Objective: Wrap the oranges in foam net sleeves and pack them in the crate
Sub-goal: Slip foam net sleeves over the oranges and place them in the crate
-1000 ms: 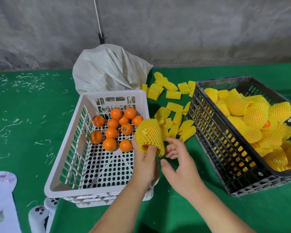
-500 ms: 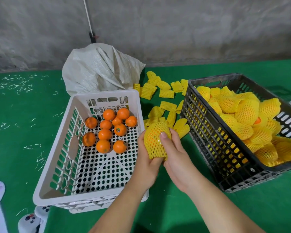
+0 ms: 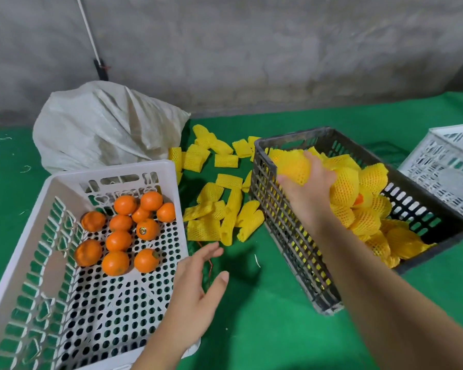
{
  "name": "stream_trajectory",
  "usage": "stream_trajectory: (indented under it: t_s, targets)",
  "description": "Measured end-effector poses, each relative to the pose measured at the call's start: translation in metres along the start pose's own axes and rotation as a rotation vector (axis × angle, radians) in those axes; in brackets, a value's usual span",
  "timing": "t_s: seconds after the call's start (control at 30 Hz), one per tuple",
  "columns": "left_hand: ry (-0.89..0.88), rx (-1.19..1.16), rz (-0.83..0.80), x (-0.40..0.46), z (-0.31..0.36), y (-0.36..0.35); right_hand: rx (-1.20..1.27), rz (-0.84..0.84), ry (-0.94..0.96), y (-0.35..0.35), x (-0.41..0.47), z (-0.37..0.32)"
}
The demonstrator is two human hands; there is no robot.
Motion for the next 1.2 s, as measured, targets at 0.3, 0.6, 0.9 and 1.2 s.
stream_trajectory:
  t_s: [0.3, 0.6, 0.9, 1.2]
  targets:
    - [-0.012, 0.101, 0.023, 0.003, 0.002, 0.000, -1.024, -0.498, 0.124, -0.043, 0.053, 0.082]
    - [0.265, -0.337, 0.288, 0.044, -0.050, 0.073, -1.036, -0.347, 0.707, -0.082, -0.011, 0.045]
    - [0.738, 0.711, -0.110, 0.098, -0.202, 0.072, -0.630, -1.040, -0.024, -0.231, -0.090, 0.165]
    - [0.713, 0.662, -0.013, 0.106, -0.187, 0.099, -0.198, -0.531, -0.031, -0.220, -0.057, 0.150]
Point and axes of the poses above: each hand's wrist, its own x-axis towards the middle knuckle, its own y-axis out of the back of the hand, z = x × y, the point moved 8 cm from there along x, towards the middle knuckle, and after that the axes turned 9 degrees about y, right-handed, at the moved point
